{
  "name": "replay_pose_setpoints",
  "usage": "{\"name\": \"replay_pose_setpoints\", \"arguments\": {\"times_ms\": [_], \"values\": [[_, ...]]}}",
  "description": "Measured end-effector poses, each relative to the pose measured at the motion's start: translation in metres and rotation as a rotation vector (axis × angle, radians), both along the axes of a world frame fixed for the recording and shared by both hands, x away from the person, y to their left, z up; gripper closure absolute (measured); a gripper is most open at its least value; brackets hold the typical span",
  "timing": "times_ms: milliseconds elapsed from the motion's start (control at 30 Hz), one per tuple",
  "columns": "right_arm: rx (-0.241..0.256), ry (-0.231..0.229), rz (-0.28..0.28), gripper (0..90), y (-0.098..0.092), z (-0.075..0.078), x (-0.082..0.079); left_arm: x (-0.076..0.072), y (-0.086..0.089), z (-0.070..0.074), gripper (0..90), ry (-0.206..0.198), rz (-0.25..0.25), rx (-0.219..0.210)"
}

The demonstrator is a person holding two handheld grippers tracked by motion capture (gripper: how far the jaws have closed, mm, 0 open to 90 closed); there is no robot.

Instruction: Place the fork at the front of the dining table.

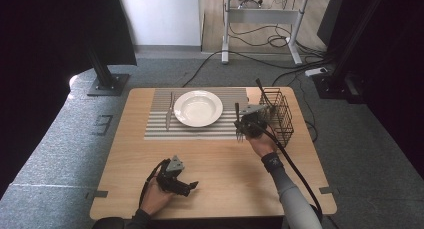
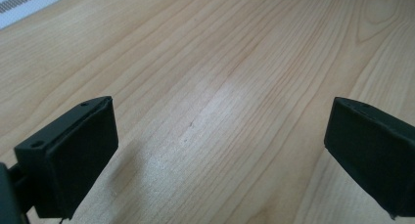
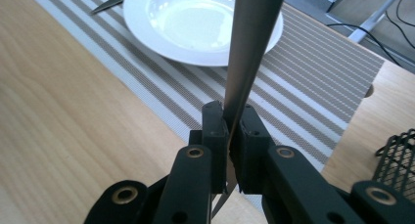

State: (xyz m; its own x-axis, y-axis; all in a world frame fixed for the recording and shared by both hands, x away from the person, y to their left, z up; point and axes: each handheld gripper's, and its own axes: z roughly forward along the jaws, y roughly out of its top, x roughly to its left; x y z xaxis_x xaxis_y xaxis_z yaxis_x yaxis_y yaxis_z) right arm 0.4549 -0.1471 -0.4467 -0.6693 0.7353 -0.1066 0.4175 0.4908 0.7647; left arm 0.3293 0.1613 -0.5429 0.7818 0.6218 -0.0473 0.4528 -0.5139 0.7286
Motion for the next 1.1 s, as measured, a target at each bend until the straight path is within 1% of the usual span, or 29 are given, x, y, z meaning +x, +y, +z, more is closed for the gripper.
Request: {"name": "replay_pose_setpoints", "arguments": {"times_ms": [33, 67, 133, 200, 300, 367, 400, 433, 500, 600, 633, 767, 867, 1000, 1067, 1100], "values": [[0.000, 0.000, 0.000, 84.0, 0.000, 0.000, 0.000, 0.000, 0.000, -0.001, 0.0, 0.001, -0.001, 0.004], [-0.005, 0.002, -0.009, 84.0, 0.001, 0.002, 0.005, 0.000, 0.000, -0.002, 0.0, 0.005, -0.002, 0.006], [-0.006, 0.009, -0.017, 84.0, 0.001, 0.003, 0.007, 0.000, -0.002, -0.004, 0.0, 0.009, -0.004, 0.019], [-0.010, 0.012, -0.027, 84.0, 0.002, 0.004, 0.012, -0.001, -0.003, -0.004, 0.0, -0.004, -0.012, 0.027], [-0.014, 0.021, -0.036, 84.0, 0.004, 0.004, 0.019, 0.000, -0.004, -0.004, 0.0, 0.005, -0.013, 0.040], [-0.017, 0.028, -0.045, 83.9, 0.006, 0.004, 0.025, 0.001, -0.006, -0.005, 0.0, 0.015, -0.013, 0.060], [-0.023, 0.029, -0.051, 84.0, 0.007, 0.004, 0.029, 0.001, -0.008, -0.006, 0.0, 0.017, -0.015, 0.081], [-0.023, 0.029, -0.051, 84.0, 0.007, 0.004, 0.029, 0.001, -0.008, -0.006, 0.0, 0.017, -0.015, 0.081], [-0.032, 0.028, -0.057, 84.0, 0.010, 0.005, 0.033, 0.001, -0.011, -0.006, 0.0, 0.020, -0.021, 0.109], [-0.041, 0.034, -0.072, 84.0, 0.014, 0.006, 0.041, 0.001, -0.010, -0.006, 0.0, 0.026, -0.018, 0.109], [-0.041, 0.034, -0.072, 84.0, 0.014, 0.006, 0.041, 0.001, -0.010, -0.006, 0.0, 0.026, -0.018, 0.109], [-0.056, 0.042, -0.087, 84.0, 0.017, 0.006, 0.050, 0.002, -0.010, -0.006, 0.0, 0.029, -0.016, 0.108], [-0.064, 0.044, -0.111, 84.0, 0.019, 0.004, 0.057, 0.002, -0.010, -0.006, 0.0, 0.029, -0.016, 0.108], [-0.062, 0.053, -0.128, 84.0, 0.021, -0.002, 0.065, 0.002, -0.010, -0.006, 0.0, 0.029, -0.016, 0.108], [-0.086, 0.058, -0.143, 84.0, 0.022, -0.009, 0.070, 0.002, -0.010, -0.006, 0.0, 0.029, -0.016, 0.107], [-0.086, 0.058, -0.143, 84.0, 0.022, -0.009, 0.070, 0.002, -0.010, -0.007, 0.0, 0.028, -0.015, 0.107]]}}
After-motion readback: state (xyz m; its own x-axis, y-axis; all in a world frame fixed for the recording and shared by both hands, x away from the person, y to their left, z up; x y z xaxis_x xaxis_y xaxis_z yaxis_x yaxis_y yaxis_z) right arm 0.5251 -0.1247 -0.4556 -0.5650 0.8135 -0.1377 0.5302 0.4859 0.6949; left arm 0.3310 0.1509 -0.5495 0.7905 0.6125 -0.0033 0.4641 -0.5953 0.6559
